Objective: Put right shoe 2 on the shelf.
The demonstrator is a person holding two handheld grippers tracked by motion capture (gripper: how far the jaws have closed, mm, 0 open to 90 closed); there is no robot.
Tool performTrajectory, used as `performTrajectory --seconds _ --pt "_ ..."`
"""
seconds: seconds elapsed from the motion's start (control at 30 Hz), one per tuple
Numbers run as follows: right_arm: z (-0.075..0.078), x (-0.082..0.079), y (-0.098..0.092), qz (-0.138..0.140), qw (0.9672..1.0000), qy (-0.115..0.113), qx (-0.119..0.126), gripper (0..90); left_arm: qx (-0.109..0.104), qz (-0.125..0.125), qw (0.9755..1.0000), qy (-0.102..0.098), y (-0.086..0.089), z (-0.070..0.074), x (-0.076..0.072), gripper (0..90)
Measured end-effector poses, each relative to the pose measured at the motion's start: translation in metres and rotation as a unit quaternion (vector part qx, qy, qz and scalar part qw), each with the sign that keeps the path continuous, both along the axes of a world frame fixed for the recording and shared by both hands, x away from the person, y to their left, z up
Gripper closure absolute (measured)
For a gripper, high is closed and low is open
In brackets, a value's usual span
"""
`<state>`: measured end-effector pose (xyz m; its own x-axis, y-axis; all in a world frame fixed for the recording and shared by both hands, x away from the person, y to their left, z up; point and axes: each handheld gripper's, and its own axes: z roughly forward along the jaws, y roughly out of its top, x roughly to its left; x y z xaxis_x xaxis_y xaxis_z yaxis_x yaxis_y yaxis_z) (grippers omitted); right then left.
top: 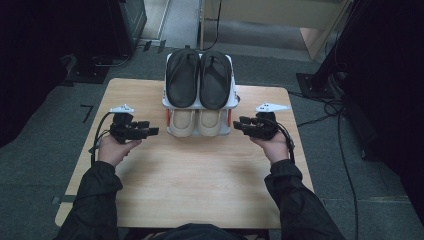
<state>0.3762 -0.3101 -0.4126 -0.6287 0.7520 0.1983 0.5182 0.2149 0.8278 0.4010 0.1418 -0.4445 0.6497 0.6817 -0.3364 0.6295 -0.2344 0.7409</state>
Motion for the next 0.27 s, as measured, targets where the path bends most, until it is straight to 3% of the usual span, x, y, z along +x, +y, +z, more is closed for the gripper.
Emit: performTrajectory --seconds 0.27 --pt "-0.017 -0.012 0.006 0.011 0.9999 -0.002 -0.002 55.4 -0.005 -0.001 1.0 -0.001 -0.002 -0.001 -0.002 35.6"
